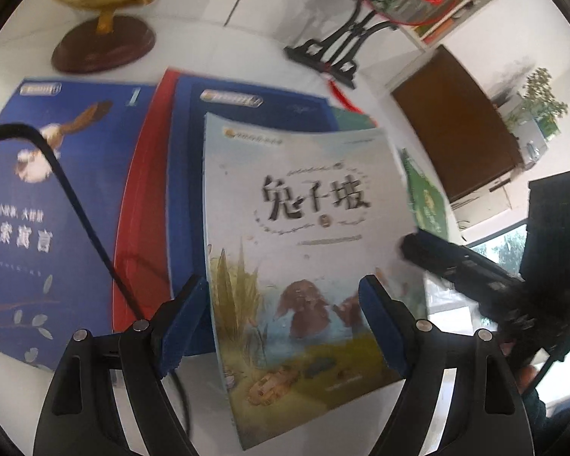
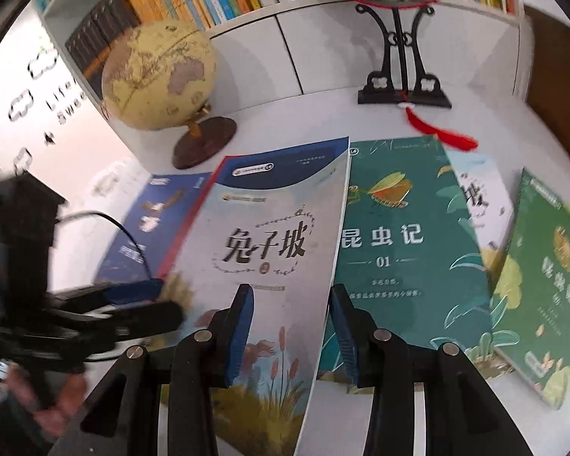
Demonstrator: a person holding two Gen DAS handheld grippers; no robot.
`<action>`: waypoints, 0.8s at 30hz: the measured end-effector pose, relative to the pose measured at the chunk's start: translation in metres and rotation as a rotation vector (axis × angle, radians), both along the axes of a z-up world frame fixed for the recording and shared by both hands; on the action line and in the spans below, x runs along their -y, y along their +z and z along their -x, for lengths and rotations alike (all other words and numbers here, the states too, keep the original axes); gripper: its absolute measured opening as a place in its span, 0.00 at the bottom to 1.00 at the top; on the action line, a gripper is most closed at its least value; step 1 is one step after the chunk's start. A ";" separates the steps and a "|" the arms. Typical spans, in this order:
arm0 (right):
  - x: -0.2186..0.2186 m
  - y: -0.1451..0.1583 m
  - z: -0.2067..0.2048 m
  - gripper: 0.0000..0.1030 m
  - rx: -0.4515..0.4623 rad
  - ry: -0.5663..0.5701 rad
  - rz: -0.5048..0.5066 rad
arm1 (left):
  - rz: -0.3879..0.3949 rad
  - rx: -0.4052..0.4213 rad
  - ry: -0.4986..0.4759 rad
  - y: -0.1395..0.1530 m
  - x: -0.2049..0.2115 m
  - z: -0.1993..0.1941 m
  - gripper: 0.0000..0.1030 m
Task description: Organize books
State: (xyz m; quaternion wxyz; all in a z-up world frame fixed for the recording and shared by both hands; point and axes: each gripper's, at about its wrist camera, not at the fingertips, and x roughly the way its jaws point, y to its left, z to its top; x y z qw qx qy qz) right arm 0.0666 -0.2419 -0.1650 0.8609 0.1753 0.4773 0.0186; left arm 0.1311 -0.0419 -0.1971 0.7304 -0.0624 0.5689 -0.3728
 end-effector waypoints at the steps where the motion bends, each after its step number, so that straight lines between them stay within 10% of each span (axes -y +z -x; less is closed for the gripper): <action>1: 0.005 -0.001 0.001 0.40 0.000 -0.008 -0.042 | 0.012 0.004 0.011 0.000 -0.001 0.001 0.77; 6: 0.024 -0.012 0.001 0.40 -0.022 -0.064 -0.186 | 0.001 0.006 0.015 0.006 0.003 0.004 0.77; 11: 0.003 0.000 -0.003 0.41 -0.058 -0.018 0.005 | 0.035 -0.027 0.028 0.014 0.000 0.003 0.77; 18: 0.056 -0.026 -0.001 0.43 -0.038 -0.080 -0.489 | 0.102 -0.121 0.070 0.001 -0.002 -0.005 0.77; 24: 0.027 -0.040 0.002 0.41 -0.110 -0.046 -0.443 | 0.067 -0.105 0.016 0.000 0.015 0.003 0.77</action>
